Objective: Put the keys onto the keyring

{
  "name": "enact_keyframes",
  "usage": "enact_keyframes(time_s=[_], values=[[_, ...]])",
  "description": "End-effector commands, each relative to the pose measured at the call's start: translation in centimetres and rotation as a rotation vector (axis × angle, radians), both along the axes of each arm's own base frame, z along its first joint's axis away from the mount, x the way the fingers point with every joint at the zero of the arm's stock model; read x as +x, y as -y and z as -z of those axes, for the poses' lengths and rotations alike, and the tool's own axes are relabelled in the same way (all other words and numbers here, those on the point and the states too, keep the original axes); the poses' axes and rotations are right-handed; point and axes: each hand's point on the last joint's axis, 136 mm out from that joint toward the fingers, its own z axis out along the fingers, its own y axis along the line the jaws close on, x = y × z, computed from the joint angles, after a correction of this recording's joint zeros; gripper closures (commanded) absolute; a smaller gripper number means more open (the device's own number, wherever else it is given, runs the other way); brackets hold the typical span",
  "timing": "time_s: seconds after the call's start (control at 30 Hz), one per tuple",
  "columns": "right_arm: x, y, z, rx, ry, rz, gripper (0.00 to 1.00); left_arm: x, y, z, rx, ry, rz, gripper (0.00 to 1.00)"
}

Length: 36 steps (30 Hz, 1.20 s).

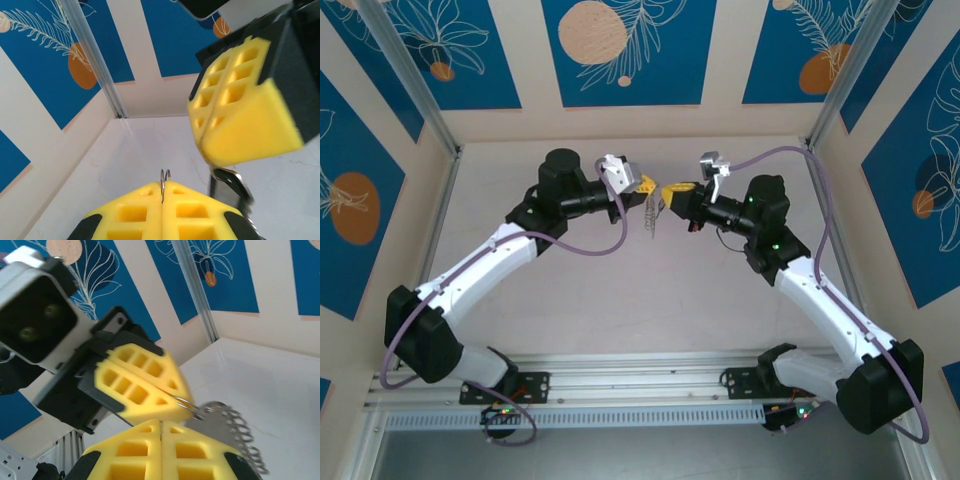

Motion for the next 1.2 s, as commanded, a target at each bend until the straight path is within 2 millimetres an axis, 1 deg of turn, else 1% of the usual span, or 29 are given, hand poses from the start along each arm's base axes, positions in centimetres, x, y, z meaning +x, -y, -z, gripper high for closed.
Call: enact_keyframes(time_s=[0.0, 0.2, 0.4, 0.93, 1.17], values=[[-0.4, -0.4, -1.8, -0.001, 0.113, 0.021, 1.00, -0.7, 0.7, -0.2, -0.004, 0.042, 0.050, 1.00], [0.6, -0.5, -1.4, -0.022, 0.128, 0.065, 1.00, -1.0, 0.8, -0.4, -0.008, 0.047, 0.068, 1.00], [1.7, 0.1, -1.4, -0.027, 0.133, 0.117, 1.00, -1.1, 0.8, -0.4, -0.007, 0.051, 0.072, 1.00], [2.6, -0.3, -2.1, -0.015, 0.146, 0.099, 1.00, -1.4, 0.9, -0.4, -0.009, 0.044, 0.093, 1.00], [3.3, 0.0, -1.7, -0.020, 0.128, 0.106, 1.00, -1.5, 0.9, -0.8, -0.021, 0.046, 0.094, 1.00]])
